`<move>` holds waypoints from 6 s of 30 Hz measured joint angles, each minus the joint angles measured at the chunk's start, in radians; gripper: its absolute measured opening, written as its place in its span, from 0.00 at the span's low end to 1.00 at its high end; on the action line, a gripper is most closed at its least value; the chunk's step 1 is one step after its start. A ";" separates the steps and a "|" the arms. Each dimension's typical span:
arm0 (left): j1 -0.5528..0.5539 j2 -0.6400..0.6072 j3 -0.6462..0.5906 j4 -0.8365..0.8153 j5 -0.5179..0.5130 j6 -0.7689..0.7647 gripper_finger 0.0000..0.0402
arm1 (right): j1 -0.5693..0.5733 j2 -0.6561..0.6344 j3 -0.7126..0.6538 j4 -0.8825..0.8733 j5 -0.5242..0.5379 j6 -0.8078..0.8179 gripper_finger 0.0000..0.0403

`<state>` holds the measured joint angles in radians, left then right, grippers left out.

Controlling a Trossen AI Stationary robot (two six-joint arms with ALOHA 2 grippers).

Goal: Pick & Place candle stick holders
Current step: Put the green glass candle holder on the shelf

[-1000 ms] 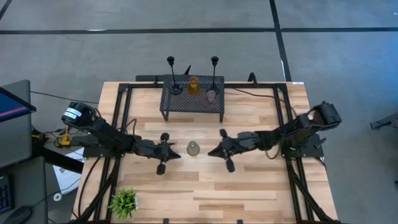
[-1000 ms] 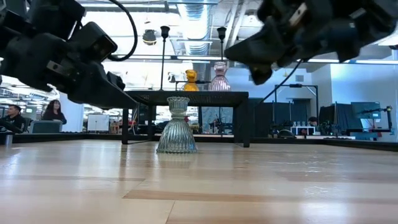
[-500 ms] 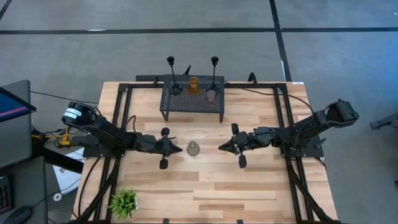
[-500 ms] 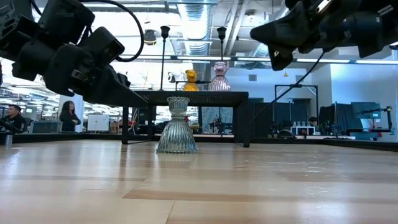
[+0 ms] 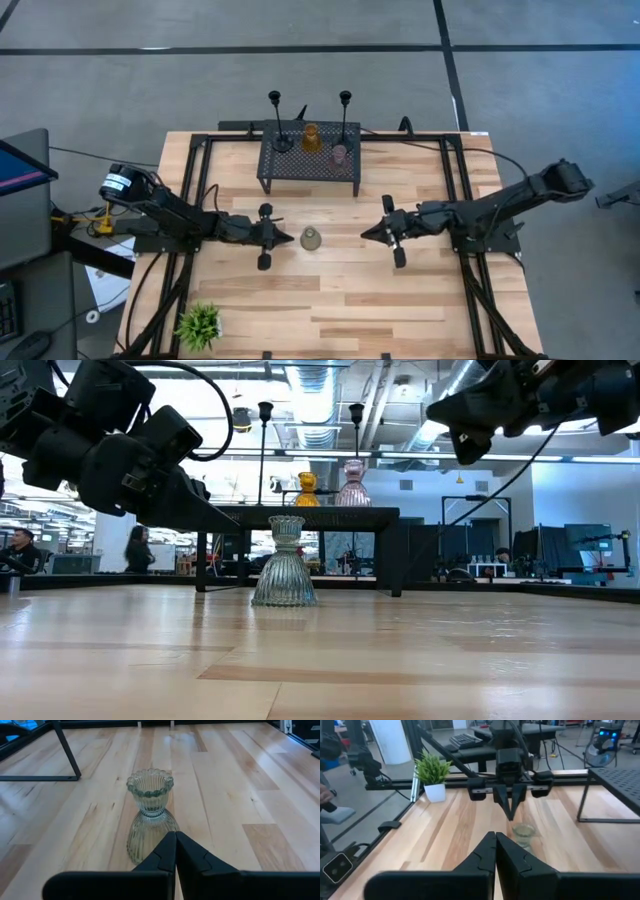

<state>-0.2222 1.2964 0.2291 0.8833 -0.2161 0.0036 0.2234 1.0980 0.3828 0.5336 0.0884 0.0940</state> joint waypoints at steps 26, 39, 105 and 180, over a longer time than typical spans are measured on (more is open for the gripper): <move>-0.001 0.000 0.000 0.000 0.002 -0.012 0.01 | 0.227 -0.207 0.000 -0.237 0.331 -0.097 0.00; -0.001 0.000 0.000 -0.008 -0.001 -0.008 0.01 | 0.173 -0.211 0.001 -0.347 0.259 -0.077 0.00; 0.038 0.000 0.000 0.032 -0.029 -0.117 0.71 | 0.009 -0.483 -0.321 0.013 0.096 -0.067 0.00; 0.117 0.431 0.327 0.113 0.031 -0.120 0.71 | 0.009 -0.483 -0.320 0.005 0.110 -0.048 0.00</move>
<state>-0.1050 1.7271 0.5556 0.9962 -0.1854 -0.1161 0.2325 0.6151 0.0624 0.5391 0.1982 0.0456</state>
